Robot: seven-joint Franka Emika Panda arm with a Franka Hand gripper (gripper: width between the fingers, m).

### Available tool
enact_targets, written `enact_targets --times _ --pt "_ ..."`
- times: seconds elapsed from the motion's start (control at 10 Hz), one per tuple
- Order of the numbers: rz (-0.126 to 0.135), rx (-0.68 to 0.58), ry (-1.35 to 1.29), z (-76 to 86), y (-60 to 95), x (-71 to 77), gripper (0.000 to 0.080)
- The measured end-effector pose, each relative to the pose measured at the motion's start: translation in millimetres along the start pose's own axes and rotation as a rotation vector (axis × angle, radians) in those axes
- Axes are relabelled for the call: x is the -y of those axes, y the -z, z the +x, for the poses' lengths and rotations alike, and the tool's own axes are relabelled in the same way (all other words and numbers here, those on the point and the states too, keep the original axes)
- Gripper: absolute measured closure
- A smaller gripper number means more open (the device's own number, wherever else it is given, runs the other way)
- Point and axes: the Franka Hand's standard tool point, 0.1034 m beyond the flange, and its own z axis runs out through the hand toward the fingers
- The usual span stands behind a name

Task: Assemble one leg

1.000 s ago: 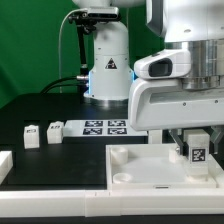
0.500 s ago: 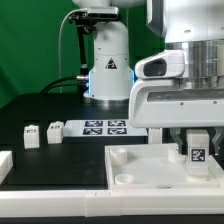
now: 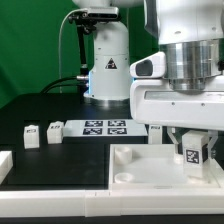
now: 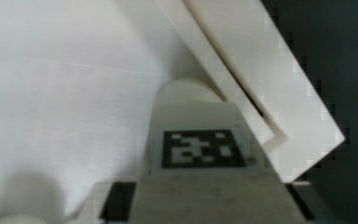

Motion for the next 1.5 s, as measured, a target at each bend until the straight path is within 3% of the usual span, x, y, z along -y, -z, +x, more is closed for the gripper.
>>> enact_targets --times 0.5,0.6,0.7,0.8,0.9,1.5 --pt "0.007 0.021 -0.565 -8.7 -1.1 4.5 0.0509" --pt "0.008 0.022 -0.567 -8.6 -1.1 4.5 0.0457" --pt "0.008 0.022 -0.551 -8.8 -1.1 4.7 0.0293" --pt "0.009 0.022 -0.53 -8.9 -1.1 4.7 0.0293" --pt "0.009 0.023 -0.525 -9.3 -1.1 5.0 0.0176" --pt "0.004 0.009 0.295 -6.6 1.1 5.7 0.015"
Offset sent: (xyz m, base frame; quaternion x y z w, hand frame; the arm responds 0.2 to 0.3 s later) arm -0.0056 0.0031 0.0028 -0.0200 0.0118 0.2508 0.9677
